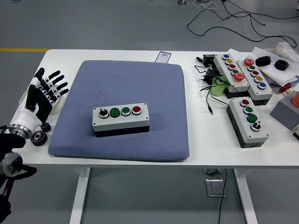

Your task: Pick up the button,place it on the desk,press the button,press the button

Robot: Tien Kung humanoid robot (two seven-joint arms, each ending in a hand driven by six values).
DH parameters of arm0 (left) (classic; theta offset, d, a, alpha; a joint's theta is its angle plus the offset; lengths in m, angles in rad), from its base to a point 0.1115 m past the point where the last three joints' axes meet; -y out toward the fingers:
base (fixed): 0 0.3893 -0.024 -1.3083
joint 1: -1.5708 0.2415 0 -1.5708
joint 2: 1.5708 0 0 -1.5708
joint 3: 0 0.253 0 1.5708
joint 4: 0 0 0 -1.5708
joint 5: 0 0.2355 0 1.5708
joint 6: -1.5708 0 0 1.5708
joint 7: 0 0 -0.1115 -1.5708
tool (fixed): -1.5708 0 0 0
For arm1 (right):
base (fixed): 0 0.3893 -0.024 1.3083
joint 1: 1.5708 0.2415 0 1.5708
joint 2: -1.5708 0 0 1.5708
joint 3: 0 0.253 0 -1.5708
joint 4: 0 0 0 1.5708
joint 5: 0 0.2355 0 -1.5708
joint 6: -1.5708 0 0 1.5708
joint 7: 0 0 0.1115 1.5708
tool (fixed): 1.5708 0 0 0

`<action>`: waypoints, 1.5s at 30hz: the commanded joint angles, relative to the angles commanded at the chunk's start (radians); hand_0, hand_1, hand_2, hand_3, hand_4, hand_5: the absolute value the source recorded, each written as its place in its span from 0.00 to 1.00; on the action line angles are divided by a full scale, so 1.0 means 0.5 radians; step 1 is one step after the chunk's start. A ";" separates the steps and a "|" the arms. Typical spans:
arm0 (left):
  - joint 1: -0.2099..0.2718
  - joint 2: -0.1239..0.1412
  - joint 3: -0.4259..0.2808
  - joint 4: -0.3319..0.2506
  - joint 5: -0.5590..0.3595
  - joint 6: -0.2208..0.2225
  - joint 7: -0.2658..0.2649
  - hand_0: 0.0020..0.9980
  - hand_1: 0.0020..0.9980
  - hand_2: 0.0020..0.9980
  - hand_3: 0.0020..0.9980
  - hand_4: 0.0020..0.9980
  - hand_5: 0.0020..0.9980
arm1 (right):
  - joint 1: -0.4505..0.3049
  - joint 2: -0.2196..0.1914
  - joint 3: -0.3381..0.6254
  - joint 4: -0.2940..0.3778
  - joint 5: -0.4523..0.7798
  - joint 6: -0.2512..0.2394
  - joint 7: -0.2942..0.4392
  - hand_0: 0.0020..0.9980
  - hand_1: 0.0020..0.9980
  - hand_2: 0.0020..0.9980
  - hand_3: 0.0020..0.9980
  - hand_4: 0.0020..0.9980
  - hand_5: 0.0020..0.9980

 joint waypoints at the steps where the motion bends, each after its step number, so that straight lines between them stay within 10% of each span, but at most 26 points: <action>1: 0.001 0.000 0.000 0.001 -0.001 0.002 0.001 0.79 0.83 0.87 0.79 0.74 1.00 | 0.001 0.000 -0.001 0.000 0.000 0.000 0.000 0.67 0.66 0.68 0.62 0.31 0.17; 45: -0.007 -0.010 -0.031 0.019 0.001 0.023 0.021 0.79 0.83 0.87 0.78 0.74 1.00 | 0.029 -0.002 -0.029 0.000 0.000 0.000 0.005 0.67 0.66 0.68 0.62 0.31 0.17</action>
